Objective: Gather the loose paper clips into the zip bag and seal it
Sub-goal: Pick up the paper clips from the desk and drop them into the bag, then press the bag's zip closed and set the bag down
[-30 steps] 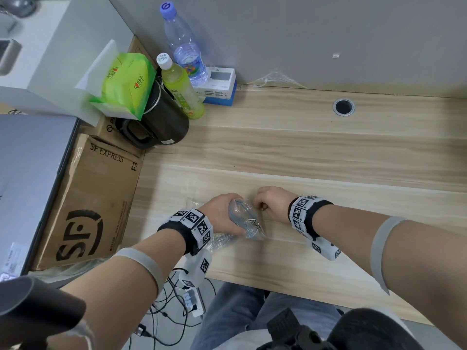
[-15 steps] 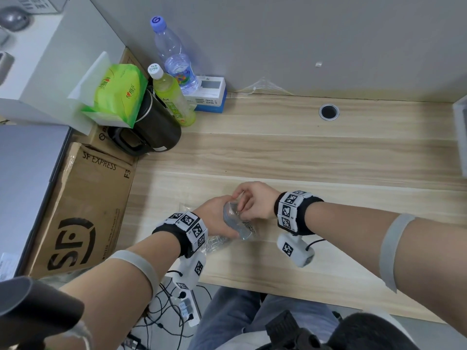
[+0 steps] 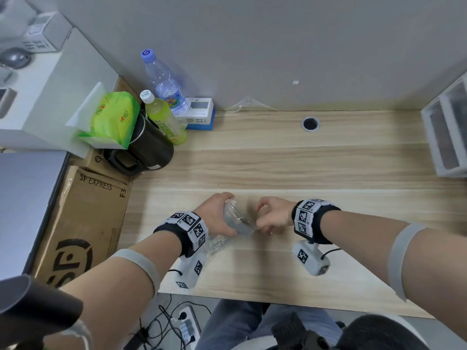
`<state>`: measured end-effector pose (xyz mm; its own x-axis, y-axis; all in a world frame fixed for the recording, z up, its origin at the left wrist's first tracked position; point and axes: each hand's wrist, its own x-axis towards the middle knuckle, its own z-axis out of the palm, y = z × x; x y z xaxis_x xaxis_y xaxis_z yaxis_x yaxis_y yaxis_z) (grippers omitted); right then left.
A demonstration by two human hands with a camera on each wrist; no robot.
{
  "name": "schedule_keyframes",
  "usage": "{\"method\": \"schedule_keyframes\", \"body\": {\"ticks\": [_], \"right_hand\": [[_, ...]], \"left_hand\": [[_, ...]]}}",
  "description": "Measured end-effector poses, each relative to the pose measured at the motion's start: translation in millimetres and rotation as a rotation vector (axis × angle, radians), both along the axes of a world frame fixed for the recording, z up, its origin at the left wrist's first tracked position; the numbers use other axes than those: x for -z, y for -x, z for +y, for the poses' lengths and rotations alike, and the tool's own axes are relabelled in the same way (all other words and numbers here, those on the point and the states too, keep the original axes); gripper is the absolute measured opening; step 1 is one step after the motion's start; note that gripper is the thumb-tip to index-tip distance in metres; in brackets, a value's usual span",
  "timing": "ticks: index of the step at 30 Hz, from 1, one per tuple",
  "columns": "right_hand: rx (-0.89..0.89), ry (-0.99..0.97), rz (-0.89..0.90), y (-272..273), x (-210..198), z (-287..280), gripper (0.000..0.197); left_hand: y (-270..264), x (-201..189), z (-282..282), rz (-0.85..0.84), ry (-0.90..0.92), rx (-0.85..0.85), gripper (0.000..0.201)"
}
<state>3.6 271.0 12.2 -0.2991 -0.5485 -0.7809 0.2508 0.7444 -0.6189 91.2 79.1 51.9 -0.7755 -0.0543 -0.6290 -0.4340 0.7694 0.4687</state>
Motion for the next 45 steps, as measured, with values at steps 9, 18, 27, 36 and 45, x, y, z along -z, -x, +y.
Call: {"method": "schedule_keyframes", "body": {"ticks": [9,18,27,36,45], "right_hand": [[-0.121,0.047,0.299,6,-2,18,0.028],[-0.037,0.06,0.514,46,-43,40,0.006],[-0.159,-0.029,0.744,103,-110,61,0.005],[-0.388,-0.318,0.922,130,-132,74,0.015],[-0.547,-0.005,1.017,99,-109,23,0.045]], "left_hand": [[30,-13,23,0.129,0.026,-0.009,0.078],[52,-42,27,0.175,-0.024,-0.064,0.096],[83,-71,25,0.191,-0.137,-0.13,0.05],[93,-74,25,0.253,-0.108,-0.094,0.004],[95,-65,33,0.303,-0.055,-0.057,0.01]]}}
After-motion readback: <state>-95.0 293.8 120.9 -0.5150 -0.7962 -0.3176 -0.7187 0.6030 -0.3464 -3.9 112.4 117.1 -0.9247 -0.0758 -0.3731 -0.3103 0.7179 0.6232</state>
